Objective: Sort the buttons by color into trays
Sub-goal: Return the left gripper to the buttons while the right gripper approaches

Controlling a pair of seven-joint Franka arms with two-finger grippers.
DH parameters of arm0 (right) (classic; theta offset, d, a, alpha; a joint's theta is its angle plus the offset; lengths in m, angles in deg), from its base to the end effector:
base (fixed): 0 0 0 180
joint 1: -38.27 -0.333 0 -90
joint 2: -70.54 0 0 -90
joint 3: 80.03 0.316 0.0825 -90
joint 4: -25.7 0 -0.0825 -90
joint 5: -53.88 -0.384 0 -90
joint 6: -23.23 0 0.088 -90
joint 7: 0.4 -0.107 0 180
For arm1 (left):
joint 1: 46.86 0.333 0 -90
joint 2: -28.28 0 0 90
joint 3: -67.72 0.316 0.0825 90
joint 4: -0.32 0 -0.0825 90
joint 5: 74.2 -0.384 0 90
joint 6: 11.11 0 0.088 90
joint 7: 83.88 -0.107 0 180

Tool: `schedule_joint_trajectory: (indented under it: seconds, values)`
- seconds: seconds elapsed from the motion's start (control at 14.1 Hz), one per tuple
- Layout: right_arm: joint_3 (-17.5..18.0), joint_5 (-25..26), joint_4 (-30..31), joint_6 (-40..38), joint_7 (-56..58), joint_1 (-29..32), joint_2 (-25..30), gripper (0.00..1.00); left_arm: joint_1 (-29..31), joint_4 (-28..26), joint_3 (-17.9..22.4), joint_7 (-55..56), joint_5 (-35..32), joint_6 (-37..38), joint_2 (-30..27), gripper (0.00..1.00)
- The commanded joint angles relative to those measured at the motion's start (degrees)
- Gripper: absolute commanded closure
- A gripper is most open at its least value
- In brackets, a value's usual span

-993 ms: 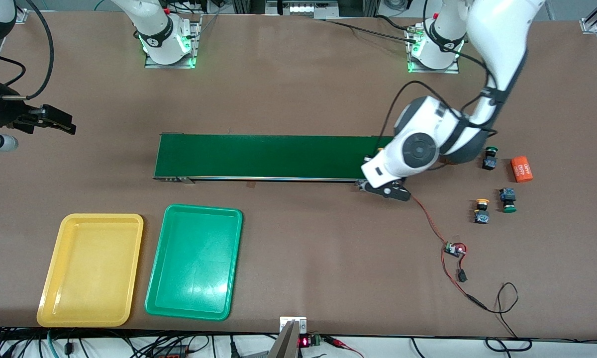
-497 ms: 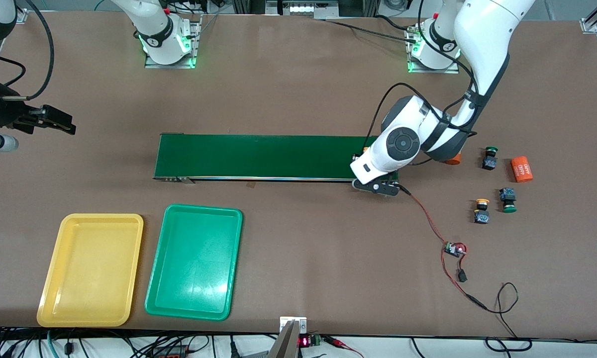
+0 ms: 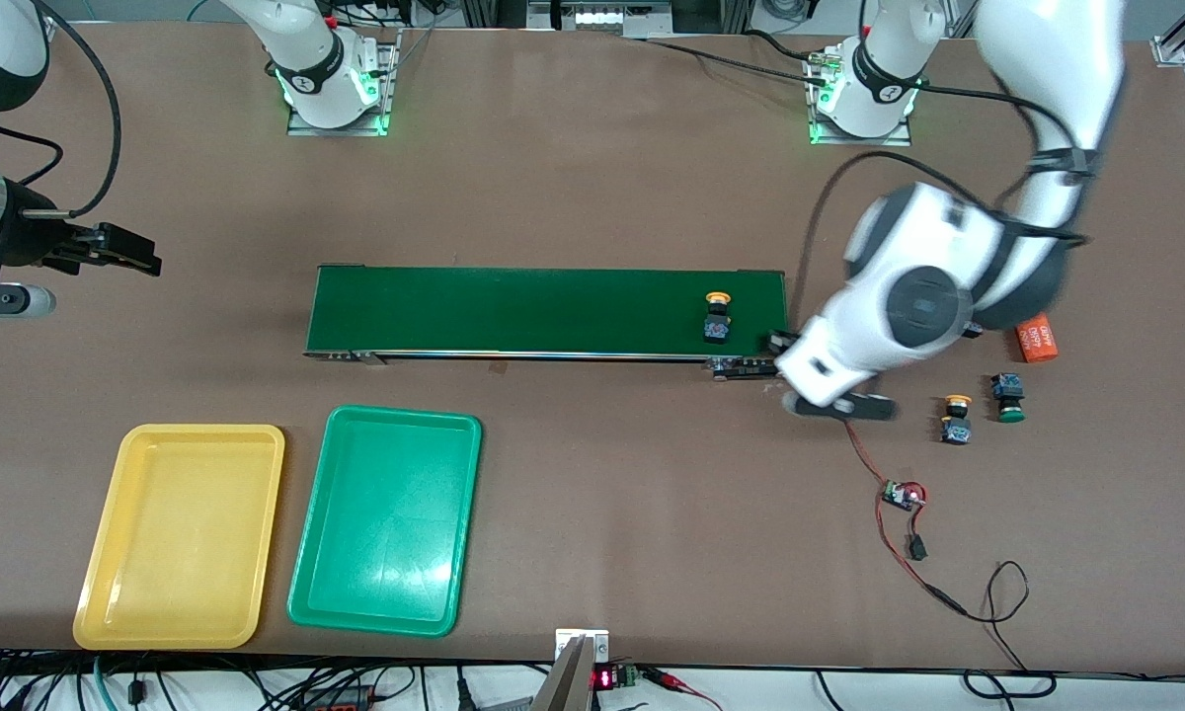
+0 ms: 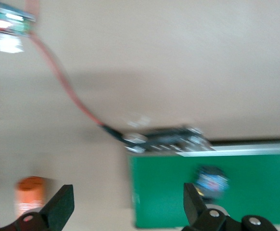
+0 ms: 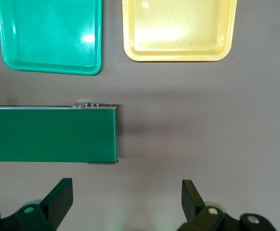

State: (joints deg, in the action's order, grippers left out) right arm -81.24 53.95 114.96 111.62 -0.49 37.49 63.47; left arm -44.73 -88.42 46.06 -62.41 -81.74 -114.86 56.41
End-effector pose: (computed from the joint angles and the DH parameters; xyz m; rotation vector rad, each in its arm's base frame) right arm 0.5839 -0.0038 0.5580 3.1306 -0.0142 -0.2172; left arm 0.6380 -0.1794 0.3666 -3.1089 -0.0214 0.3116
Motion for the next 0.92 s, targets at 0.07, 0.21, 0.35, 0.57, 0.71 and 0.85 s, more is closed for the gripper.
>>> schedule_joint_trajectory:
  seconds: [0.07,0.21,0.35,0.57,0.71,0.85]
  values:
    - [0.07,0.37,-0.76,-1.03,-0.26,-0.35,-0.05,0.00,6.04,1.29,0.21,-8.26,-10.62,0.40,4.73,0.00]
    - [0.07,0.37,-0.49,-1.03,-0.70,-1.75,-0.05,0.00,11.82,1.29,0.21,-13.09,-15.29,-6.15,8.94,0.00]
    - [0.07,0.37,0.03,-1.11,-0.79,-2.98,-0.05,0.00,14.83,1.20,0.21,-19.68,-17.24,-15.99,12.55,0.00]
    - [0.15,-0.34,1.44,-0.94,-0.96,-4.04,0.39,0.00,16.68,0.85,0.91,-21.38,-18.21,-21.57,14.84,0.00]
    - [0.15,-0.60,2.58,-0.06,-1.31,-4.13,0.65,0.00,17.73,0.41,1.97,-21.82,-20.15,-22.45,16.77,0.00]
    - [0.15,-0.60,4.33,0.64,-1.32,-4.74,1.61,0.00,18.88,-0.03,1.97,-21.91,-20.06,-22.45,18.36,0.00]
